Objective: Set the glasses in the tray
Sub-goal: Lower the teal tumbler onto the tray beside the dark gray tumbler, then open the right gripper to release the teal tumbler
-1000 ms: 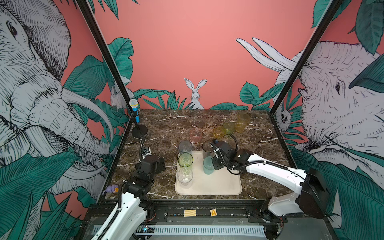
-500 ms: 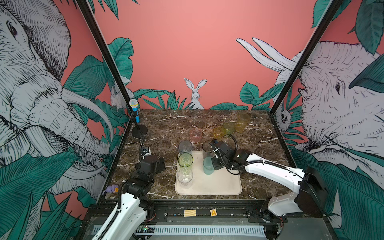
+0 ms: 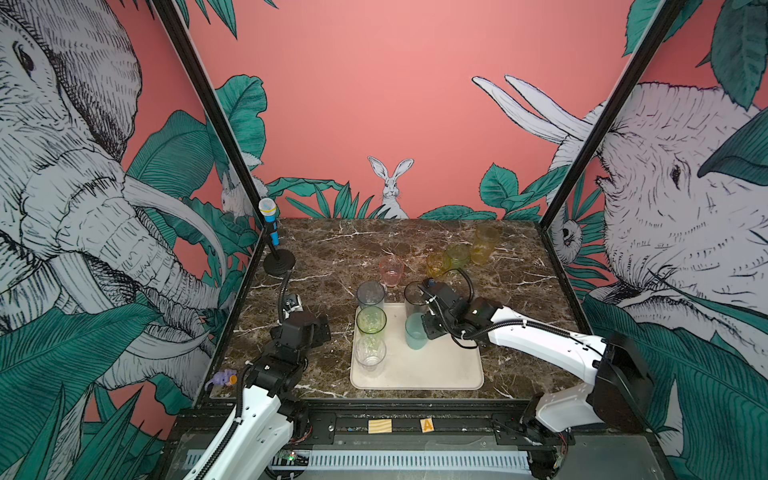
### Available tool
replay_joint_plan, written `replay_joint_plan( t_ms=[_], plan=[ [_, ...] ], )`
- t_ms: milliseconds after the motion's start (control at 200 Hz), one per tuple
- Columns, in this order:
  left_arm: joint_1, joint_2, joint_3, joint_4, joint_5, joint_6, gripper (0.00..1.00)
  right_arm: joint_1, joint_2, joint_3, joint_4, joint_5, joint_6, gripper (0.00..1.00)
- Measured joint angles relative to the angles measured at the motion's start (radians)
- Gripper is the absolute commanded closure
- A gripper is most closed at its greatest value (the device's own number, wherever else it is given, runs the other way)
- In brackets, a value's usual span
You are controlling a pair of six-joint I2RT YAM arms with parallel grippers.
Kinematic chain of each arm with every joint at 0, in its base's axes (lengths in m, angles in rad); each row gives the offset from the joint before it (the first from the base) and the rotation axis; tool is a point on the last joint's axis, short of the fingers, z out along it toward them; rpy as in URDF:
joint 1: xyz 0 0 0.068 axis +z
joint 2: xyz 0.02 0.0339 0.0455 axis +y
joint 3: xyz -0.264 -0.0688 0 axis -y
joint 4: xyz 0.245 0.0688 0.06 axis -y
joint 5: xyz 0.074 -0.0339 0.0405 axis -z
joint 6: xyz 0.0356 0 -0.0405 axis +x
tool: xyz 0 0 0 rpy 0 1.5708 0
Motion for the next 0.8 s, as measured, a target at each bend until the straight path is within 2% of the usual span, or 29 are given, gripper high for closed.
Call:
replay_joint_plan(
  t_ms=[250, 545, 800],
  plan=[
    [0.000, 0.001, -0.003, 0.003, 0.000, 0.000, 0.00, 0.000, 0.009, 0.005, -0.020, 0.003, -0.001, 0.69],
    [0.000, 0.005, -0.006, 0.002, 0.000, -0.003, 0.00, 0.000, 0.010, 0.076, -0.080, -0.004, -0.024, 0.59],
    [0.000, 0.005, -0.006, 0.002, 0.000, -0.002, 0.00, 0.000, -0.037, 0.176, -0.140, 0.026, -0.081, 0.56]
  ],
)
